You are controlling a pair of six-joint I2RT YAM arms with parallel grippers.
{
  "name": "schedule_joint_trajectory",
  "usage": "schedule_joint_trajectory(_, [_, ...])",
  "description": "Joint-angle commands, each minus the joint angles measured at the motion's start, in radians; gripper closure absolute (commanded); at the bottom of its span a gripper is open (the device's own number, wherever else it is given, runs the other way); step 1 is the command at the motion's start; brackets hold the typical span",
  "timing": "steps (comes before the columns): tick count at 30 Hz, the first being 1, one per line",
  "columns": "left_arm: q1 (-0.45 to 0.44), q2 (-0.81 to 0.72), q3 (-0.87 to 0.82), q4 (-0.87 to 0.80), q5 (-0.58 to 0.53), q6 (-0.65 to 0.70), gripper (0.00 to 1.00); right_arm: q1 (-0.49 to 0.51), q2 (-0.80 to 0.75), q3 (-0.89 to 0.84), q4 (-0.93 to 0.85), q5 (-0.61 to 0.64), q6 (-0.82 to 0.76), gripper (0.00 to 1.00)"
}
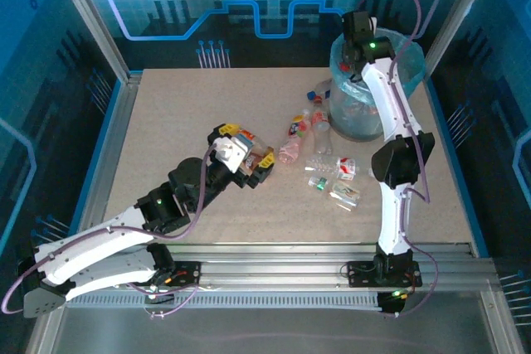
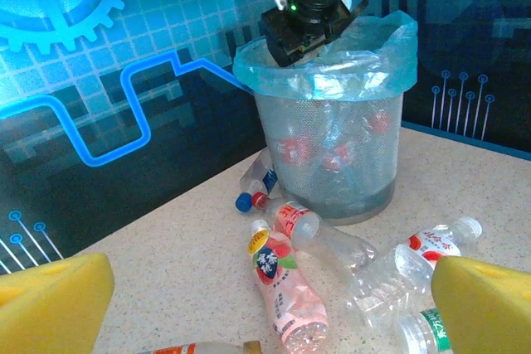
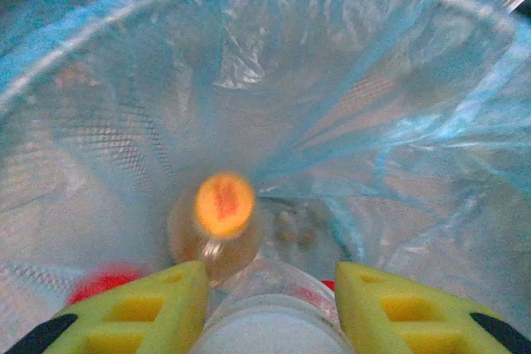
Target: Put the plastic bottles in the bin
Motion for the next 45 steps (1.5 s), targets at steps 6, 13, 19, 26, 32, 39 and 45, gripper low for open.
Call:
schedule_joint_trajectory(6, [0.028, -0.013, -0.026, 0.010, 0.002, -0.034, 0.01, -0.062, -0.013, -0.169, 0.045, -0.130, 0.051, 0.79])
schedule_joint_trajectory(13, [0.036, -0.018, -0.027, 0.003, 0.007, -0.046, 0.01, -0.058, -0.026, -0.121, 0.001, -0.144, 0.047, 0.54])
schedule_joint_trajectory(19, [0.036, -0.033, -0.021, -0.015, 0.005, -0.058, 0.01, -0.024, -0.104, -0.102, -0.002, -0.118, 0.047, 0.39])
schedule_joint_trajectory(26, [0.052, -0.011, 0.042, -0.123, -0.035, -0.149, 0.01, 0.032, -0.212, -0.140, 0.027, -0.127, 0.078, 0.29])
schedule_joint_trajectory(32, [0.126, 0.067, 0.157, -0.364, -0.088, -0.334, 0.01, 0.078, -0.280, -0.137, 0.017, -0.108, 0.070, 0.24])
schedule_joint_trajectory(39, [0.303, 0.136, 0.186, -0.512, 0.055, -0.622, 0.01, 0.102, -0.376, -0.174, 0.020, -0.094, 0.035, 0.23])
schedule_joint_trajectory(45, [0.344, 0.279, 0.199, -0.589, 0.187, -0.843, 0.01, 0.210, -0.523, -0.331, 0.109, -0.088, -0.029, 0.23])
